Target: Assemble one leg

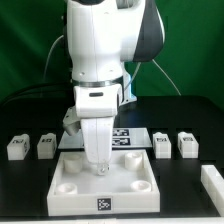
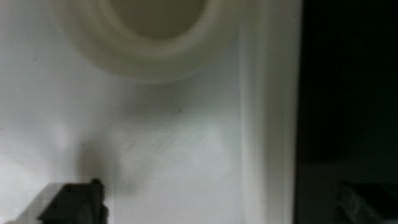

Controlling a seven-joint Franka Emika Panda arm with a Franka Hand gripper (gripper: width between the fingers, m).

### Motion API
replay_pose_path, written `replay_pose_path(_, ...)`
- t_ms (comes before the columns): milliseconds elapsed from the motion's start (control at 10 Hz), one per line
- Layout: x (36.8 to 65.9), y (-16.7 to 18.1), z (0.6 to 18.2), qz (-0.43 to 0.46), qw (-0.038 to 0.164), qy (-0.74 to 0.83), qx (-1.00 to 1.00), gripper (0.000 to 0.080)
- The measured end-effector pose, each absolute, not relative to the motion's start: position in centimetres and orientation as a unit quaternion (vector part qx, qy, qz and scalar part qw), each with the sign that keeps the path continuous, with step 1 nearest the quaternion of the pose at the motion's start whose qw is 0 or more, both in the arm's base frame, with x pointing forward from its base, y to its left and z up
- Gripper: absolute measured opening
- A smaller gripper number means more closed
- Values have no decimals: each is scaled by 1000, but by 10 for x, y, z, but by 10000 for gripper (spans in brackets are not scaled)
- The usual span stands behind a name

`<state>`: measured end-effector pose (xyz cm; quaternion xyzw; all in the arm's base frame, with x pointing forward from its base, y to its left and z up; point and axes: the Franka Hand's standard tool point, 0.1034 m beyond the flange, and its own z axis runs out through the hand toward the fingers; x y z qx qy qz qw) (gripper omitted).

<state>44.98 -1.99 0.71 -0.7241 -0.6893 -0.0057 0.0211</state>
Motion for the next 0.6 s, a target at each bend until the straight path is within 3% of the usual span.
replay_pose_path(300,450,-21,7,-11,16,-686,-728,650)
replay_pose_path(400,449,-21,6,-10,17,-686,-728,538)
replay_pose_path(500,449,-21,6,-10,17,-686,-728,538)
replay_pose_path(600,449,-21,6,-10,17,-686,-728,364)
